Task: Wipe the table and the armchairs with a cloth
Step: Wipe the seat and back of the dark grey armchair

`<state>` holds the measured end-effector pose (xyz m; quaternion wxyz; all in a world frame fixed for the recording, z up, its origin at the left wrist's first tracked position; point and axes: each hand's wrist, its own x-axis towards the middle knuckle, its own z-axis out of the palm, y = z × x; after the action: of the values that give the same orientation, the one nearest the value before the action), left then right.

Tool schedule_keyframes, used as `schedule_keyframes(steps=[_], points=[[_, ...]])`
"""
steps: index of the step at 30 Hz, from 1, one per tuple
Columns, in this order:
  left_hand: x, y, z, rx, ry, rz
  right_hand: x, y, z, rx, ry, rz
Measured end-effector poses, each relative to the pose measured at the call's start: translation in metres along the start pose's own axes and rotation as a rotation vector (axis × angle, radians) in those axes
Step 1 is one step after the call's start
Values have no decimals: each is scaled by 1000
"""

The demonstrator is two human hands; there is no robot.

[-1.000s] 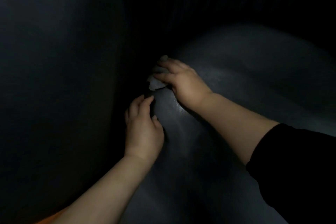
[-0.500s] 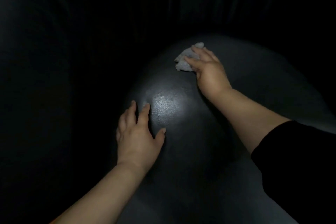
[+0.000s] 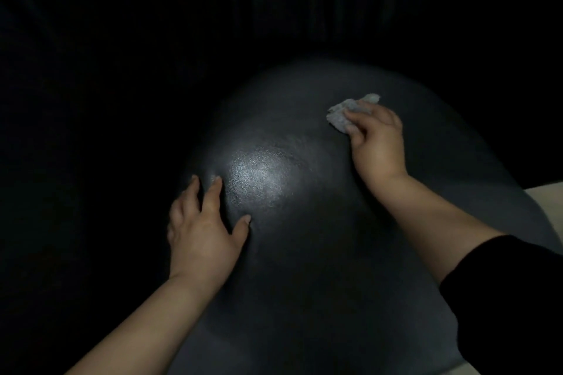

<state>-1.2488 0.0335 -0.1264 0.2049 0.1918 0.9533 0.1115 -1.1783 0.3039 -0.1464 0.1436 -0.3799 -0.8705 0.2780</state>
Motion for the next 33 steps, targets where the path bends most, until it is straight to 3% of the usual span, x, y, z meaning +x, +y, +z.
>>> schedule_keyframes(steps=[8,13,22,28,33], points=[[-2,-10,-7,-47,-20,61,-66,-78,45,148,-130,-78],[-14,-22,-11,-85,-17,62,-77,-74,37,135,-242,-144],[-52,-41,-2,-234,59,58,-81,-90,56,130,-134,-65],[-64,-55,-4,-338,113,11,-129,-129,84,185,-253,-230],[-72,-58,-4,-363,147,-38,-176,-137,88,207,-429,-475]])
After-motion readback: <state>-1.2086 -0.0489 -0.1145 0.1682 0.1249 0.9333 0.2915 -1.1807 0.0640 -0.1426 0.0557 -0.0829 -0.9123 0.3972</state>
